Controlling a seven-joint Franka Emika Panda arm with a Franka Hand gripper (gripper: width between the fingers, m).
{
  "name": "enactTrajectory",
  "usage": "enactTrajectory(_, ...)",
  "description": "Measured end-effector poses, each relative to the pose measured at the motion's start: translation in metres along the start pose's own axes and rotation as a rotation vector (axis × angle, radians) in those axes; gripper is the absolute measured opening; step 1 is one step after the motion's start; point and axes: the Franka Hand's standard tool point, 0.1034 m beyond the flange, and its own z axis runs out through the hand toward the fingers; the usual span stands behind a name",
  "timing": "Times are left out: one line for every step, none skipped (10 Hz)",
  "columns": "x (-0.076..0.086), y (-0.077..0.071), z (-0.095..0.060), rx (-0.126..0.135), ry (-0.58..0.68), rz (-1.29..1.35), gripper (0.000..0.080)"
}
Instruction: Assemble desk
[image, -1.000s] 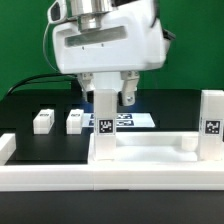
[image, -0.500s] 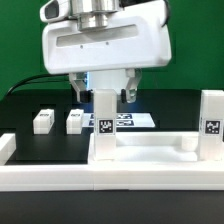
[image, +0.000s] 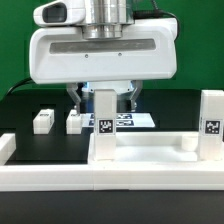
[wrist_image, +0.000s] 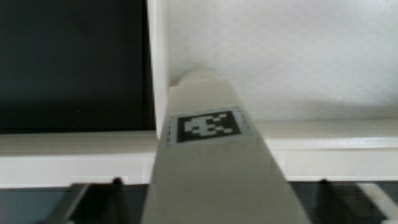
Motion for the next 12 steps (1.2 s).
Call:
enactTrajectory(-0.0001, 0.0001, 0.0001, 0.000, 0.000, 0.002, 0.0401)
enactTrajectory(0.0000, 0.0007, 0.0000, 0.000, 0.001, 0.065, 0.0401)
enactTrajectory(-0.0001, 0.0009, 0.0001, 0.000, 0.000, 0.161, 0.0287)
enactTrajectory(-0.0002, 0.0011, 0.0002, 0.000, 0.000, 0.221, 0.0288)
enactTrajectory(0.0005, 0.0004, 0.0002, -0.003, 0.005, 0.319, 0.0288)
enactTrajectory(0.0003, -0.0006, 0.0002, -0.023, 0.014, 0.501, 0.0288)
enactTrajectory(0.0005, -0.0007, -0.0006, -0.031, 0.018, 0.640, 0.0288)
enactTrajectory(-0.0001, 0.0000, -0.0004, -0.028, 0.018, 0.815, 0.0288)
enactTrajectory(-0.0002, 0.0011, 0.0001, -0.019, 0.019, 0.971, 0.0288)
enactTrajectory(-0.0004, 0.0018, 0.0004, -0.005, 0.017, 1.081, 0.0288)
enactTrajectory(-0.0008, 0.0017, 0.0007, 0.017, 0.007, 1.270, 0.0288)
enactTrajectory(-0.0016, 0.0049, 0.0012, 0.048, -0.004, 1.377, 0.0288)
